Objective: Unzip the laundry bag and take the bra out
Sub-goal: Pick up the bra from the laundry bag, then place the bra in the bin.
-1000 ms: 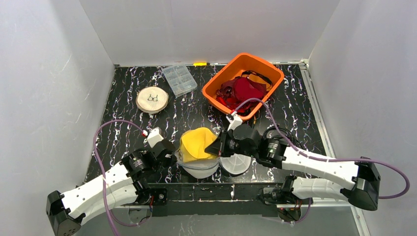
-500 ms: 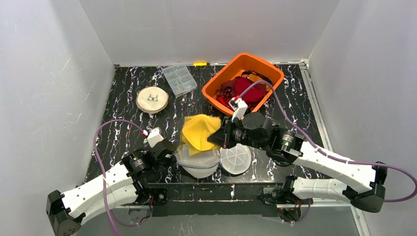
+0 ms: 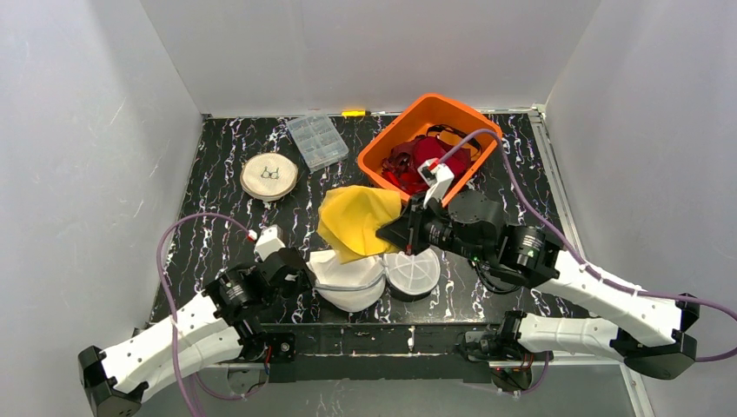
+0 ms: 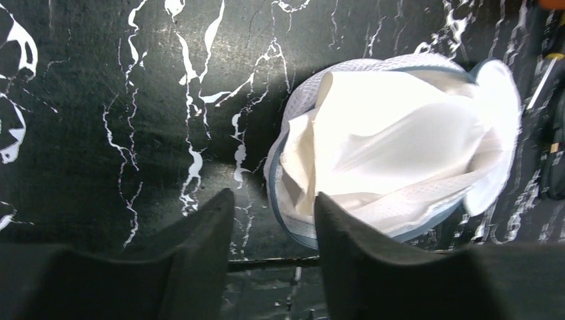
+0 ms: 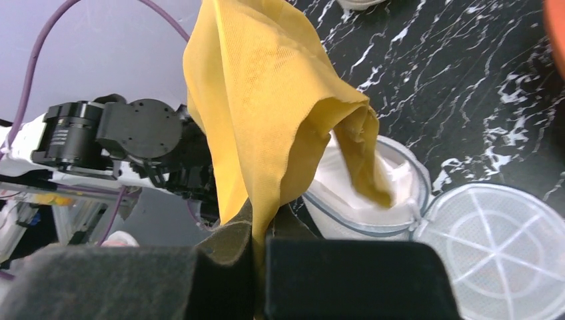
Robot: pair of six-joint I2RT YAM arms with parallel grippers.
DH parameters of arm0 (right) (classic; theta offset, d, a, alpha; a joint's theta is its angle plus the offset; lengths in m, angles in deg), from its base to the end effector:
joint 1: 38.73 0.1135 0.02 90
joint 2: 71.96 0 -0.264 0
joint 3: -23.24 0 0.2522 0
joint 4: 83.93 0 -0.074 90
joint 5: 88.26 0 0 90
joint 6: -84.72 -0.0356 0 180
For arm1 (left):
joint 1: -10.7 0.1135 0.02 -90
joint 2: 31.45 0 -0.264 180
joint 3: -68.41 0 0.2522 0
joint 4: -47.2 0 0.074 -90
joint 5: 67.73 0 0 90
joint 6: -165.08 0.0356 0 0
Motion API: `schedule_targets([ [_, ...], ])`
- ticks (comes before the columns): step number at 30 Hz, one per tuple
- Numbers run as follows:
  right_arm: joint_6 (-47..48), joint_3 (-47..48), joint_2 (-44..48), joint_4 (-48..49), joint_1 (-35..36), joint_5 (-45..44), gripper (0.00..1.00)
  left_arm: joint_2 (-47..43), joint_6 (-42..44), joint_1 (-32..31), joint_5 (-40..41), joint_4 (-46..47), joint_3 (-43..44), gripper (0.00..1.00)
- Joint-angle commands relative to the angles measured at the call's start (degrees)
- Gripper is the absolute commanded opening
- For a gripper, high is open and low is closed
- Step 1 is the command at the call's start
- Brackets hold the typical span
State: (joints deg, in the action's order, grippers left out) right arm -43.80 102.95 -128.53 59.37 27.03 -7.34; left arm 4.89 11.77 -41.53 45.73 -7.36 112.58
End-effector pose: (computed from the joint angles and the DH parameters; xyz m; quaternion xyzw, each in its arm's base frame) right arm 0.0924 0.1915 0.4073 -0.1368 0.7727 0.4488 0.4276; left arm 0.0910 -0.0943 0.2266 -0.1625 0.8987 -0.2046 0.3524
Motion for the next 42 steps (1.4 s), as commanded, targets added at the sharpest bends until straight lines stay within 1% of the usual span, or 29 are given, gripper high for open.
schedule_targets([
  [1,4.7,3.4,2.5,-0.3,0.1,-6.1,0.01,-2.5,1.1,0.2,0.9,-2.9,3.3,0.54],
  [2,5.8,4.4,2.3,-1.3,0.0,-7.6,0.01,-3.1,1.5,0.2,0.8,-3.3,3.7,0.6],
  [4,8.3,7.4,1.4,-4.0,0.1,-11.0,0.01,-4.0,1.9,0.3,0.7,-4.2,5.0,0.67],
  [8,13.4,13.7,-1.7,-7.9,0.0,-18.7,0.01,-5.0,2.3,0.2,2.0,-7.9,9.2,0.75],
  [12,17.6,20.2,-7.9,-10.2,-0.7,-25.2,0.01,-6.0,3.3,0.2,4.2,-10.4,12.8,0.81],
  [16,18.7,24.7,-12.7,-7.3,-5.2,-25.8,0.01,-7.2,4.7,0.2,6.3,-10.6,14.4,0.83],
  [19,17.3,25.9,-14.8,-1.7,-11.6,-22.8,0.01,-7.0,5.7,0.2,7.6,-9.4,14.3,0.85],
  [20,16.5,26.6,-15.8,-0.4,-15.0,-20.1,0.01,-6.9,6.1,0.2,7.7,-8.5,14.2,0.86],
  [23,11.9,29.3,-20.1,0.9,-28.2,-11.5,0.01,-6.4,7.7,0.2,8.0,-5.9,14.3,0.87],
  [24,10.7,29.1,-20.9,2.3,-31.4,-10.6,0.01,-6.3,7.7,0.2,9.0,-5.7,14.7,0.87],
  [26,8.8,25.8,-20.8,7.6,-36.2,-11.1,0.01,-6.0,7.7,0.2,10.6,-5.9,15.1,0.86],
  [28,6.4,23.1,-21.5,11.6,-41.0,-8.6,0.01,-6.1,8.0,0.2,11.5,-5.8,15.3,0.86],
  [29,5.1,22.9,-22.8,12.0,-43.1,-6.9,0.01,-6.2,8.0,0.3,11.7,-5.7,15.1,0.86],
  [32,1.8,22.5,-26.6,13.3,-48.3,-1.9,0.01,-6.8,8.3,0.3,11.3,-4.8,14.1,0.86],
  [36,-1.5,19.4,-31.4,19.2,-54.7,7.1,0.01,-7.6,8.1,0.3,9.6,-3.5,12.2,0.85],
  [38,-1.8,18.2,-34.1,22.4,-56.6,11.2,0.01,-7.6,7.8,0.3,8.7,-2.9,11.2,0.85],
  [42,-2.0,17.6,-38.9,27.0,-57.7,15.6,0.01,-7.1,7.2,0.3,7.8,-1.5,9.0,0.85],
])
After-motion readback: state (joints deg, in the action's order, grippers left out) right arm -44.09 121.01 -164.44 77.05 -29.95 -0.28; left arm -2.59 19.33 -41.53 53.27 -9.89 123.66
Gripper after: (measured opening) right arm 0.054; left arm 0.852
